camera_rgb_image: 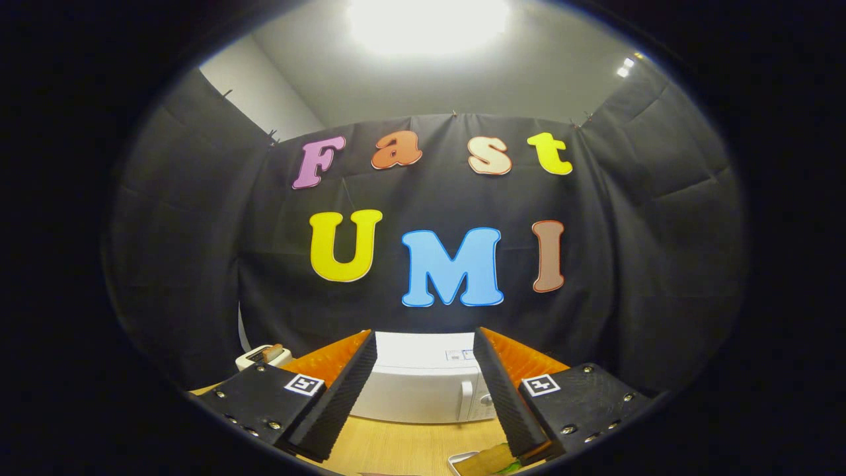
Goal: Open the microwave, put the food inside, and close the microwave door.
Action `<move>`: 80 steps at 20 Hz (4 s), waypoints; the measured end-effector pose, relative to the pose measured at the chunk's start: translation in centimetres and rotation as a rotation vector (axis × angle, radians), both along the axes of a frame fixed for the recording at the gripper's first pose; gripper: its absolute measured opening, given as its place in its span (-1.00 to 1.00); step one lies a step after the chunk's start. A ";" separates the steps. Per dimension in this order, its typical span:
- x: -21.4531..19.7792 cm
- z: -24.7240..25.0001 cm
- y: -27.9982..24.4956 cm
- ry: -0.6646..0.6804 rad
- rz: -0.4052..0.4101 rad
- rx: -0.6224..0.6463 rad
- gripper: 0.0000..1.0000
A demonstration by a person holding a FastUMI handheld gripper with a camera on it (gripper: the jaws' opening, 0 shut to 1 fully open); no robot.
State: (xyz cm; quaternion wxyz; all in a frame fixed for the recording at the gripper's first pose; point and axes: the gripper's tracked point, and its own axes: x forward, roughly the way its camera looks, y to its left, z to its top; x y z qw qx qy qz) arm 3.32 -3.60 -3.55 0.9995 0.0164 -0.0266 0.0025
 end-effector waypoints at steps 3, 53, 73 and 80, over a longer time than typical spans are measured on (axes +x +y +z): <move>2.6 -3.1 -0.7 0.027 -0.009 0.012 0.87; 17.6 -27.6 -7.1 0.301 -0.060 0.036 -0.79; -3.1 -26.0 10.5 0.296 0.174 0.039 -0.81; -5.7 -25.7 18.9 0.268 0.086 0.073 -0.81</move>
